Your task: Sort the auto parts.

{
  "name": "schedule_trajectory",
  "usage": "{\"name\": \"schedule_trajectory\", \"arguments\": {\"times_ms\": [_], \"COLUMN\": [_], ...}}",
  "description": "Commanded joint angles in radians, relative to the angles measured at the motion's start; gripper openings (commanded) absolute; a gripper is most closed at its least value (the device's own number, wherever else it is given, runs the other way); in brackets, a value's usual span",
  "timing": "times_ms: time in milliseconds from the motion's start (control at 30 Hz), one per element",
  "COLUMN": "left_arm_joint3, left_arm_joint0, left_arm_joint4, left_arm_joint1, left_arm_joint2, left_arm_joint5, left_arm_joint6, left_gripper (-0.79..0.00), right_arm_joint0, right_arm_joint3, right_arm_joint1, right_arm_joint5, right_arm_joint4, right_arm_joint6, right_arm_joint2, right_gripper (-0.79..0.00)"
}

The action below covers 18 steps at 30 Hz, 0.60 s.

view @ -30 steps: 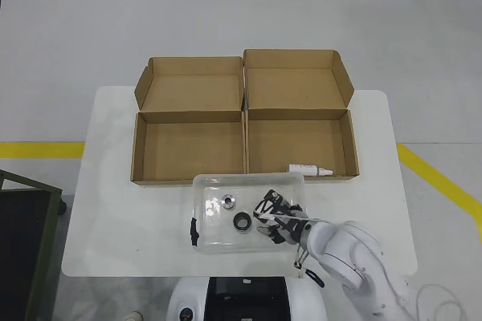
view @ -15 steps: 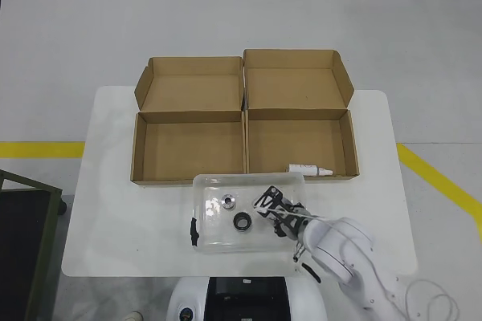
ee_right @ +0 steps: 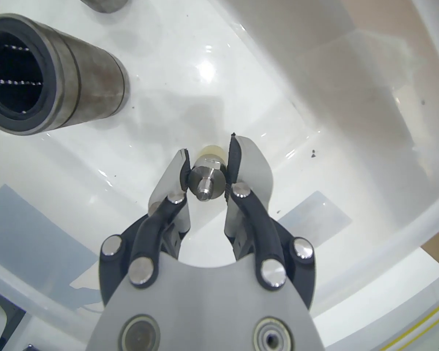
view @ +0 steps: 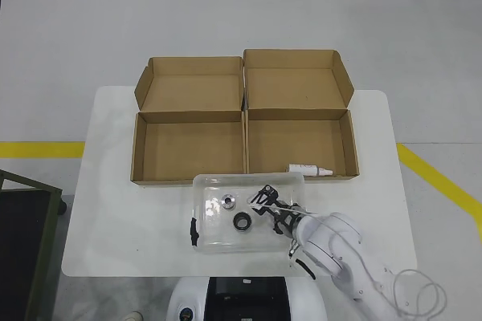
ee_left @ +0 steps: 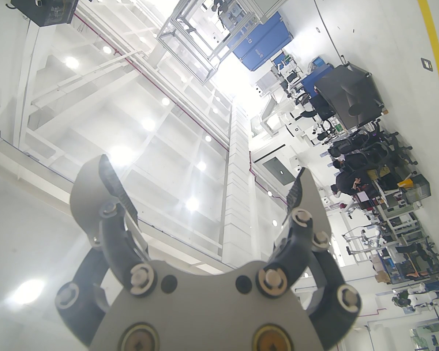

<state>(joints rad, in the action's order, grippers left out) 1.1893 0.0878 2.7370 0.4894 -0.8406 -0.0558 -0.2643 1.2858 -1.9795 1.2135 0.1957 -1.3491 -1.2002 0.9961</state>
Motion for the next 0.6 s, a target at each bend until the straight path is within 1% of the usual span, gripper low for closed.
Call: {"name": "schedule_trajectory", "arguments": {"times_ms": [0,167,300,400,567], "left_arm_joint3": [0.0,0.0,0.0,0.0,0.0], "left_arm_joint0": [0.0,0.0,0.0,0.0,0.0], "left_arm_joint4": [0.0,0.0,0.0,0.0,0.0], "left_arm_joint1": [0.0,0.0,0.0,0.0,0.0], "left_arm_joint2": [0.0,0.0,0.0,0.0,0.0], "left_arm_joint5": [0.0,0.0,0.0,0.0,0.0], "left_arm_joint6": [0.0,0.0,0.0,0.0,0.0], "left_gripper": [0.0,0.0,0.0,0.0,0.0], "right_arm_joint0": [0.001,0.02,0.057,0.083,0.12], "right_arm_joint3": [0.0,-0.046,-0.111,-0.16,-0.206], "right_arm_joint1": [0.0,-0.002,-0.006,-0.01,-0.014], "right_arm_joint5": [-0.001,0.004,0.009,0.026,0.08], "right_arm_joint4": [-0.005,0.013,0.079,0.134,0.244], "right_arm_joint6": [-0.004,0.0,0.045,0.107,0.266], "right_arm_joint2": [0.0,0.012,0.044,0.073,0.116], "right_gripper": [-0.785,-0.785,-0.785,-0.785,-0.785]}}
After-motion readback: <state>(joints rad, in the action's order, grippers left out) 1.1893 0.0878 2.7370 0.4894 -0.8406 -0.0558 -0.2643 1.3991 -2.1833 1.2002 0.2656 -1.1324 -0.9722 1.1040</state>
